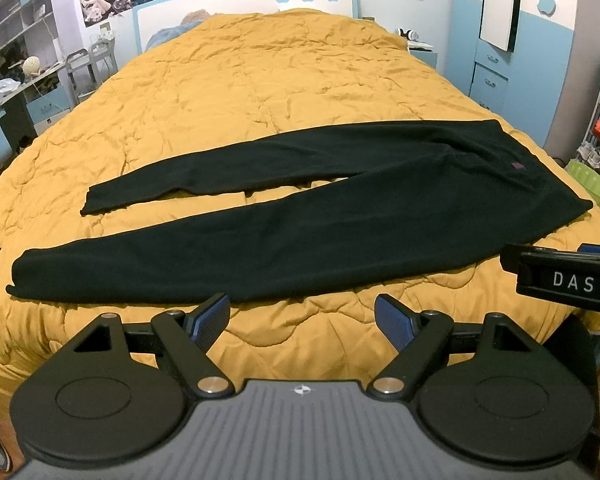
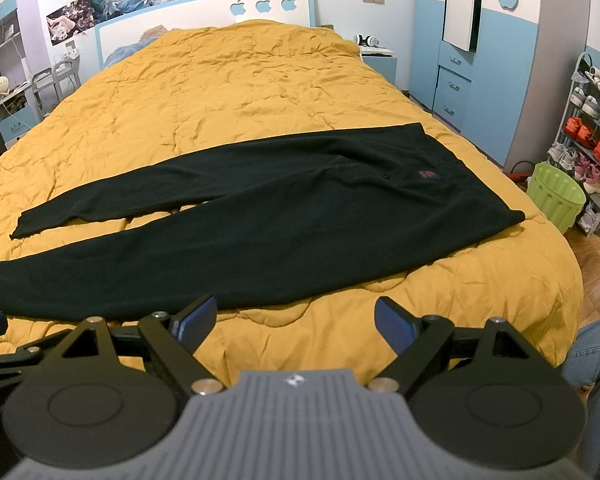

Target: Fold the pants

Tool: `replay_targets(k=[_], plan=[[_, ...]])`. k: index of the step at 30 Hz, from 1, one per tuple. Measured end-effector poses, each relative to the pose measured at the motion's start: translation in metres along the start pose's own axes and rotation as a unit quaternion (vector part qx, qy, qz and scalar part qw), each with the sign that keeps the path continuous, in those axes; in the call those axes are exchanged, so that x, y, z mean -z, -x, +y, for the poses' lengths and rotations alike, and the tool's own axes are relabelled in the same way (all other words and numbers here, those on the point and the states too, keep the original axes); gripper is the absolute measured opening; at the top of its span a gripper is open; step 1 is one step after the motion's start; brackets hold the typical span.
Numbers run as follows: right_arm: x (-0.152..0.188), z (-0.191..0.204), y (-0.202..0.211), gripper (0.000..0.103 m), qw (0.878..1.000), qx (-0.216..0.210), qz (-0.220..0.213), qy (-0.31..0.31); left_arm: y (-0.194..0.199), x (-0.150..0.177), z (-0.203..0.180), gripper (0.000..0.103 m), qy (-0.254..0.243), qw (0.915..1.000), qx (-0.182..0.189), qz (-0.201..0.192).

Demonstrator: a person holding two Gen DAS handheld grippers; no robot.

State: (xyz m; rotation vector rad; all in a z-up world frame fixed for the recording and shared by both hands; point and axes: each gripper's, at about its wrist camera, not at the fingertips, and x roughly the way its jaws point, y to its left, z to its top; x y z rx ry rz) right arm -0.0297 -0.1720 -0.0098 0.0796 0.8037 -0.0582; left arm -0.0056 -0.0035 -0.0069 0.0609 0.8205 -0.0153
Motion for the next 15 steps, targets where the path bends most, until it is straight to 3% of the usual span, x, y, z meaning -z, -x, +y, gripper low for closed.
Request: replay_targets(k=[15], plan=[[-0.0012,-0.0002,0.0000,0.082,1.000,0.001,0.001,0.001,-0.0003,0.0025,-0.0004,0.096,-0.001,1.0000,-0.001,0.001]])
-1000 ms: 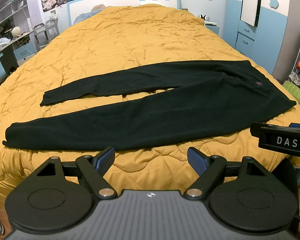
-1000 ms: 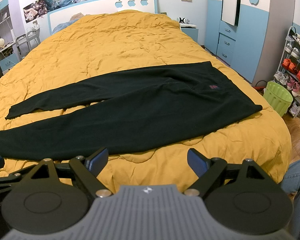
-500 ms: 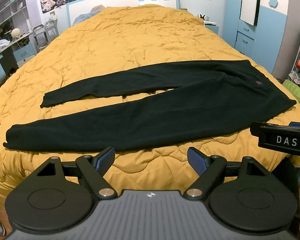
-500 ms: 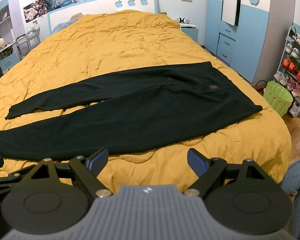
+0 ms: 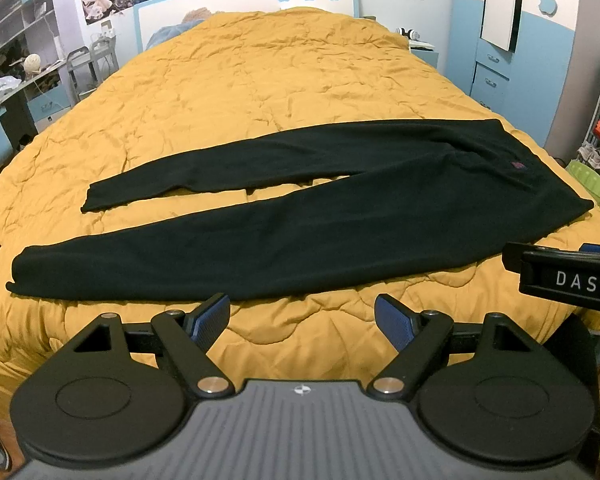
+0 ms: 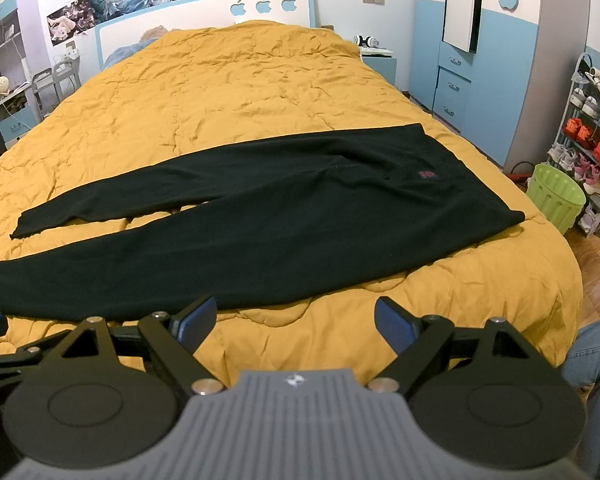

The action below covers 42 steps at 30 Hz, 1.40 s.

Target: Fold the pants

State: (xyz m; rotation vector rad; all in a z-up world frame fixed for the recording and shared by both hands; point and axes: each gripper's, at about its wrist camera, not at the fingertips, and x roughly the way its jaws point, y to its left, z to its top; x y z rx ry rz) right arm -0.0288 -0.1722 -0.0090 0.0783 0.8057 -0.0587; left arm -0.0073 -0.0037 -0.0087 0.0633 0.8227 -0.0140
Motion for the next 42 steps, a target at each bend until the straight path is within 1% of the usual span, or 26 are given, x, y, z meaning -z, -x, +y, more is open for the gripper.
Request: replay_targets(k=[19,22,25,27,29,30,32,33,34,36,37,39,40,41,42], plan=[[0.000,0.000,0.000,0.082,1.000,0.000,0.000,0.000,-0.001,0.000,0.000,0.096,0.000,1.0000,0.000,0.000],[-0.001,-0.002,0.000,0.082,1.000,0.000,-0.006,-0.002,-0.005,0.000,0.003,0.096,0.000,1.0000,0.006,0.005],[-0.004,-0.014,-0.004,0.082,0.999,0.002,-0.033,-0.009,-0.017,0.001,0.020,0.096,0.014,0.9998,0.012,0.009],[-0.003,-0.029,-0.011,0.082,0.998,0.003,-0.063,-0.010,-0.028,0.005,0.043,0.096,0.035,0.9991,0.019,0.011],[0.001,-0.048,-0.023,0.082,0.995,-0.008,-0.095,-0.009,-0.037,0.014,0.079,0.096,0.081,0.9962,0.031,0.003],[0.003,-0.059,-0.031,0.082,0.995,-0.018,-0.101,-0.008,-0.040,0.017,0.092,0.095,0.100,0.9945,0.031,0.000],[0.002,-0.079,-0.048,0.082,0.996,-0.018,-0.085,-0.010,-0.046,0.028,0.134,0.093,0.154,0.9877,0.024,-0.002],[0.002,-0.091,-0.058,0.082,0.997,-0.007,-0.076,-0.019,-0.048,0.031,0.148,0.092,0.172,0.9849,0.018,-0.001],[0.001,-0.103,-0.065,0.082,0.997,0.003,-0.071,-0.034,-0.050,0.037,0.173,0.091,0.202,0.9793,0.008,0.003],[0.002,-0.132,-0.078,0.082,0.995,0.009,-0.068,-0.078,-0.050,0.043,0.209,0.091,0.247,0.9689,0.007,-0.001],[0.002,-0.145,-0.084,0.082,0.993,0.009,-0.064,-0.102,-0.049,0.049,0.234,0.091,0.283,0.9589,0.012,-0.008],[0.003,-0.173,-0.097,0.082,0.987,0.011,-0.051,-0.151,-0.049,0.054,0.266,0.091,0.338,0.9407,0.017,-0.018],[0.004,-0.186,-0.103,0.082,0.984,0.011,-0.046,-0.173,-0.049,0.057,0.285,0.091,0.369,0.9288,0.020,-0.026],[0.005,-0.199,-0.108,0.082,0.980,0.003,-0.044,-0.195,-0.050,0.061,0.302,0.091,0.396,0.9172,0.022,-0.034],[0.007,-0.210,-0.113,0.082,0.976,-0.007,-0.044,-0.214,-0.052,0.062,0.311,0.091,0.412,0.9098,0.022,-0.040]])
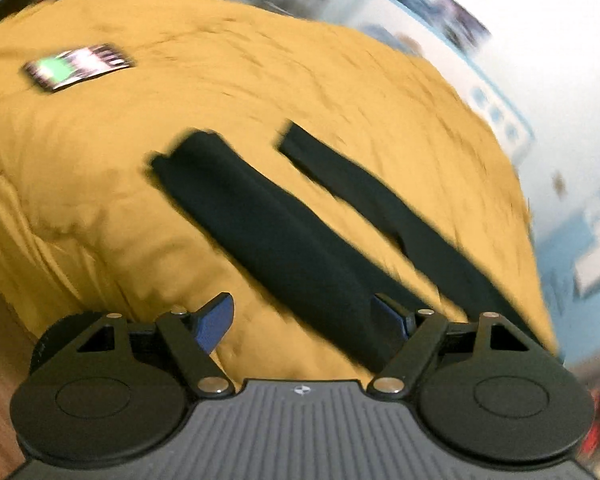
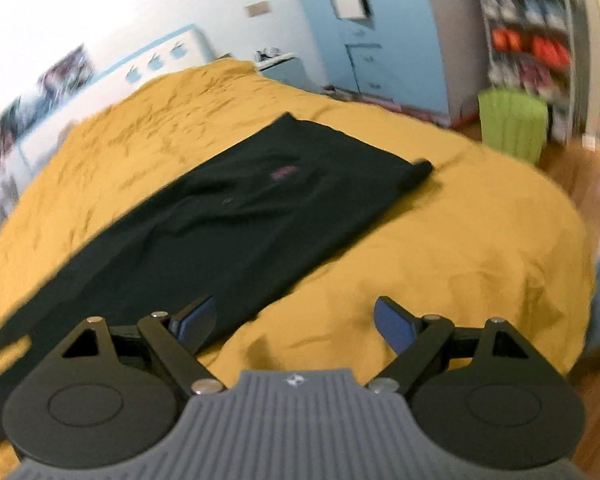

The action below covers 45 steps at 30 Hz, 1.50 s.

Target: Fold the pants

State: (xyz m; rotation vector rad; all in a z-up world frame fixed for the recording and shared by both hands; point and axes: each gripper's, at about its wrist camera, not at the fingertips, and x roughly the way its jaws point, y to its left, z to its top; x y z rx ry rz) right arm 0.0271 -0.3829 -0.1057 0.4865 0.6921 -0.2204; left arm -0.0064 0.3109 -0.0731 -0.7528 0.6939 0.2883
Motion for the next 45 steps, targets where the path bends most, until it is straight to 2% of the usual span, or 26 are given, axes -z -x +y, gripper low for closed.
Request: replay_targets(k=[2,4,7,9,12,14,16,18,21,23,25,27,29,31,33,34,35,36,37,40,45], plan=[[-0.006,-0.019,-0.007,0.083,0.999,-0.032,-0.003,-0.041,-0.006,-0.010,0.017,0.091,0.032,0.9994,0.008,-0.011],[-0.012,-0.033,-0.014,0.081,0.997,-0.052,-0.003,-0.063,-0.017,-0.018,0.036,0.086,0.073,0.9970,0.023,-0.006],[-0.021,-0.048,-0.022,0.068,0.992,-0.071,-0.005,-0.105,-0.035,-0.017,0.051,0.084,0.135,0.9897,0.046,-0.001],[-0.026,-0.061,-0.027,0.057,0.984,-0.089,-0.006,-0.155,-0.041,-0.016,0.058,0.084,0.162,0.9850,0.059,-0.009],[-0.028,-0.078,-0.035,0.050,0.973,-0.105,-0.005,-0.204,-0.053,-0.016,0.068,0.084,0.188,0.9797,0.068,-0.017],[-0.028,-0.086,-0.041,0.047,0.966,-0.114,-0.006,-0.232,-0.056,-0.017,0.072,0.081,0.205,0.9758,0.073,-0.025],[-0.028,-0.093,-0.046,0.043,0.959,-0.121,-0.009,-0.255,-0.053,-0.018,0.073,0.080,0.221,0.9710,0.077,-0.050],[-0.028,-0.097,-0.050,0.042,0.954,-0.125,-0.015,-0.272,-0.049,-0.020,0.069,0.080,0.215,0.9704,0.080,-0.075],[-0.032,-0.100,-0.052,0.042,0.950,-0.126,-0.023,-0.285,-0.053,-0.020,0.068,0.076,0.209,0.9719,0.072,-0.081],[-0.035,-0.100,-0.054,0.042,0.950,-0.120,-0.029,-0.286,-0.053,-0.018,0.070,0.068,0.219,0.9692,0.070,-0.088],[-0.039,-0.103,-0.056,0.042,0.950,-0.116,-0.037,-0.288,-0.049,-0.014,0.072,0.054,0.225,0.9675,0.066,-0.095],[-0.043,-0.105,-0.061,0.033,0.950,-0.107,-0.037,-0.290,-0.047,-0.013,0.072,0.045,0.222,0.9689,0.057,-0.095],[-0.047,-0.104,-0.070,0.027,0.953,-0.095,-0.028,-0.285,-0.048,-0.015,0.071,0.040,0.220,0.9698,0.053,-0.091],[-0.051,-0.105,-0.078,0.027,0.955,-0.094,-0.021,-0.279,-0.045,-0.016,0.070,0.033,0.217,0.9697,0.060,-0.094],[-0.055,-0.103,-0.084,0.025,0.957,-0.093,-0.018,-0.274,-0.046,-0.018,0.068,0.032,0.213,0.9703,0.065,-0.095],[-0.057,-0.102,-0.086,0.022,0.958,-0.094,-0.015,-0.272,-0.050,-0.021,0.065,0.032,0.209,0.9723,0.059,-0.087],[-0.058,-0.102,-0.089,0.011,0.958,-0.094,-0.011,-0.271,-0.056,-0.024,0.064,0.029,0.203,0.9750,0.050,-0.075],[-0.059,-0.101,-0.091,0.005,0.957,-0.096,-0.004,-0.272,-0.061,-0.029,0.064,0.017,0.203,0.9760,0.039,-0.069],[-0.059,-0.101,-0.092,0.002,0.957,-0.097,0.002,-0.273,-0.065,-0.031,0.066,0.006,0.213,0.9749,0.024,-0.061],[-0.057,-0.102,-0.091,0.000,0.955,-0.106,0.003,-0.277,-0.063,-0.033,0.069,0.002,0.229,0.9711,0.030,-0.061],[-0.064,-0.108,-0.080,0.000,0.947,-0.137,-0.005,-0.289,-0.046,-0.039,0.054,0.002,0.197,0.9763,0.040,-0.080]])
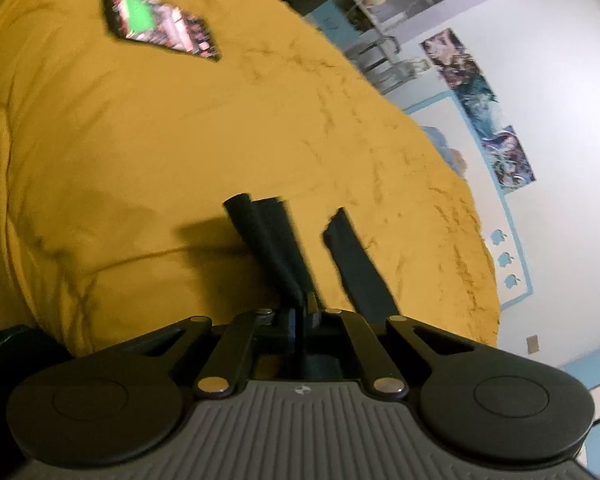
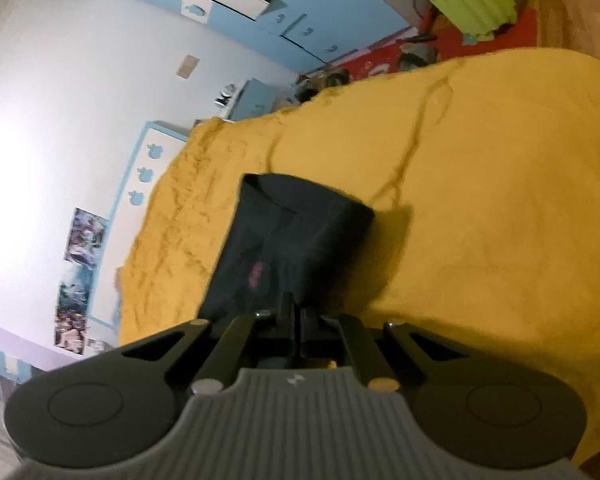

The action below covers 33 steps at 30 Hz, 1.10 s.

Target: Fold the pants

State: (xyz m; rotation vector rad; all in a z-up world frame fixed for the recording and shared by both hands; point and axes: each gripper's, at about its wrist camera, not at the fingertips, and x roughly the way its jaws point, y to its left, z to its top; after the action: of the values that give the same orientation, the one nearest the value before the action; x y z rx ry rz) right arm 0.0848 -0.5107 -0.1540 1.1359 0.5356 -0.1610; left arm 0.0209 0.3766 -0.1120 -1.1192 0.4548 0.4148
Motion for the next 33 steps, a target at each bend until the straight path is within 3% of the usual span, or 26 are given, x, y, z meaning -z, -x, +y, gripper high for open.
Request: replay_targets(k=[4,9,12,21,33], plan=[[-0.006,0.015,0.005,0.000,1.000,-0.021,-0.003,0.010,0.003,-0.003,-0.014,0.002,-0.005,1.0000,0.008,0.002],[-0.010,0.024,-0.010,0.000,0.999,0.017,0.018,0.023,-0.014,-0.016,-0.020,0.002,0.023,0.9982,-0.044,0.035],[-0.020,0.032,-0.014,0.000,1.000,-0.001,0.018,0.005,-0.022,-0.028,-0.031,0.002,0.036,0.9979,-0.038,0.039],[-0.047,0.091,-0.029,0.000,0.998,-0.058,0.009,0.031,-0.065,-0.053,-0.071,0.002,0.063,0.9969,-0.028,0.038],[-0.079,0.148,-0.134,0.000,0.996,0.002,0.048,0.078,-0.172,-0.061,-0.108,0.002,0.042,0.9940,-0.085,0.054]])
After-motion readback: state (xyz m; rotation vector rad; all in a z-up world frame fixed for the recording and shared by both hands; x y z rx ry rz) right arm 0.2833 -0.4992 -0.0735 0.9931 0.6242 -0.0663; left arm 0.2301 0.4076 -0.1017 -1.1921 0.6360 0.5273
